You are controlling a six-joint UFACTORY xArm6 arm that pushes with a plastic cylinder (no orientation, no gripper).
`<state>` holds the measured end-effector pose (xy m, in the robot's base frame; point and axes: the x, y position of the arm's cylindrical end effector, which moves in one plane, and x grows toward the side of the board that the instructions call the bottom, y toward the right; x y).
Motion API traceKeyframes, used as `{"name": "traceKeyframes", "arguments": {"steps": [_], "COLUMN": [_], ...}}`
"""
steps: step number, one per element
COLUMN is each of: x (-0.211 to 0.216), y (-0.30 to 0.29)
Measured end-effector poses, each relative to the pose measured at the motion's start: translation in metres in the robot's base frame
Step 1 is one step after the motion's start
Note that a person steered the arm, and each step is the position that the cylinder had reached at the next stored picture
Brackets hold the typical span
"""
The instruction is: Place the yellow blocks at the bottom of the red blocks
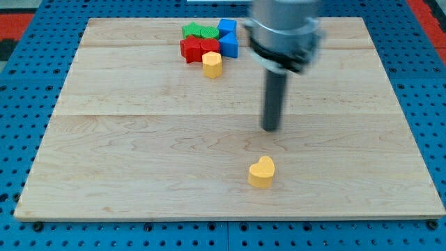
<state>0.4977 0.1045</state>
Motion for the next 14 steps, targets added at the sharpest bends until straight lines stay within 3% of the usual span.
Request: {"name": "traceKeyframes", "arguments": {"steps": [1, 2, 4, 5, 7, 8, 10, 12, 13, 14], "x": [0.071, 0.077, -0.073, -0.040, 0.000, -0.030, -0.113, -0.065, -0.072, -0.093], "y": [0.018, -0.048, -0.144, -0.118, -0.126, -0.164, -0.161, -0.187, -0.183, -0.227]}}
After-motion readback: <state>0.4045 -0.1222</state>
